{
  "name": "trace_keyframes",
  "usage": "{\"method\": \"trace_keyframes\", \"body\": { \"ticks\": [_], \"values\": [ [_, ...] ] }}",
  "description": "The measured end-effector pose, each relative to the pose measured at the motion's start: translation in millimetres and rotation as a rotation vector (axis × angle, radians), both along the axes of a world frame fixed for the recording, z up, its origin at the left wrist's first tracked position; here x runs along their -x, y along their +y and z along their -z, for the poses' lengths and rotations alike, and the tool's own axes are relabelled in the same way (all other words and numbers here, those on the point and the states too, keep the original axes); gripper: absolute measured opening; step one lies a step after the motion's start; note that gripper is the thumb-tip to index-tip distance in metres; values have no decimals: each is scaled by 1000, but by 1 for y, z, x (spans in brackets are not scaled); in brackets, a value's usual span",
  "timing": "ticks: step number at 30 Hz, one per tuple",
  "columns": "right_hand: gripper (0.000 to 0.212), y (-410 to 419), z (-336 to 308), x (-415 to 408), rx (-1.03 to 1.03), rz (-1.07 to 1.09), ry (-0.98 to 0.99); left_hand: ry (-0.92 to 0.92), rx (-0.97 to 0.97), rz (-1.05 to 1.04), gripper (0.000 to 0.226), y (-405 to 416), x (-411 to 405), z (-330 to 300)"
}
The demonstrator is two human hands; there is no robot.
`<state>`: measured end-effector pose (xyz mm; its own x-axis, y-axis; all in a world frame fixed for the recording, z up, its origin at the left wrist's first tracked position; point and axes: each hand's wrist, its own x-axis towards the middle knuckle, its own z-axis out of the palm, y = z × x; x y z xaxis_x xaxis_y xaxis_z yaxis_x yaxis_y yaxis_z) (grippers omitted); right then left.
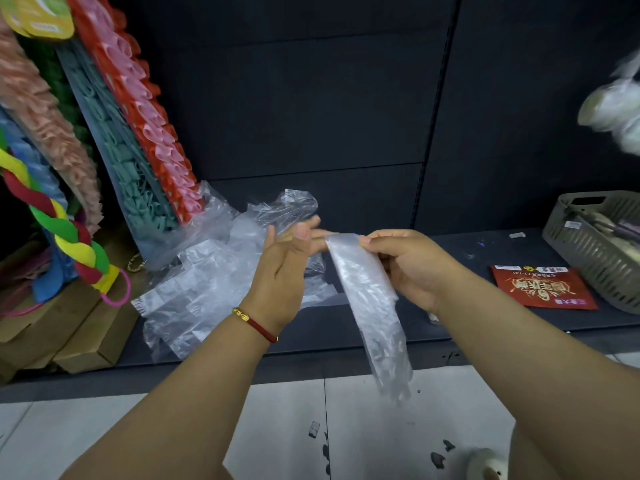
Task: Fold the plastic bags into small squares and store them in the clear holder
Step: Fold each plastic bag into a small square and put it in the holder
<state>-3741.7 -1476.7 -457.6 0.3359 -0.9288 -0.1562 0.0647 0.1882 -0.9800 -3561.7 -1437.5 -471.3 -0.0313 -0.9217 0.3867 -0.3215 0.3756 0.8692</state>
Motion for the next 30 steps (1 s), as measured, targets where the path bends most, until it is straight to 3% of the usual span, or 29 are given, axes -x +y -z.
{"method": "trace_keyframes", "body": {
  "ticks": [7, 13, 15, 18, 30],
  "values": [
    [13, -2, 10, -3, 112, 31, 73, 557, -395, 189, 75, 4, 14, -5],
    [13, -5, 12, -5, 128, 43, 120, 799, -436, 147, 44, 5, 18, -10],
    [14, -5, 12, -5, 128, 31, 98, 816, -420, 107, 28, 4, 18, -8],
    [14, -5, 13, -5, 124, 14, 58, 814, -416, 86, 20, 3, 18, -6],
    [11, -5, 14, -7, 151, 80, 1, 703, -386, 106, 48, 1, 20, -2]
  ]
}}
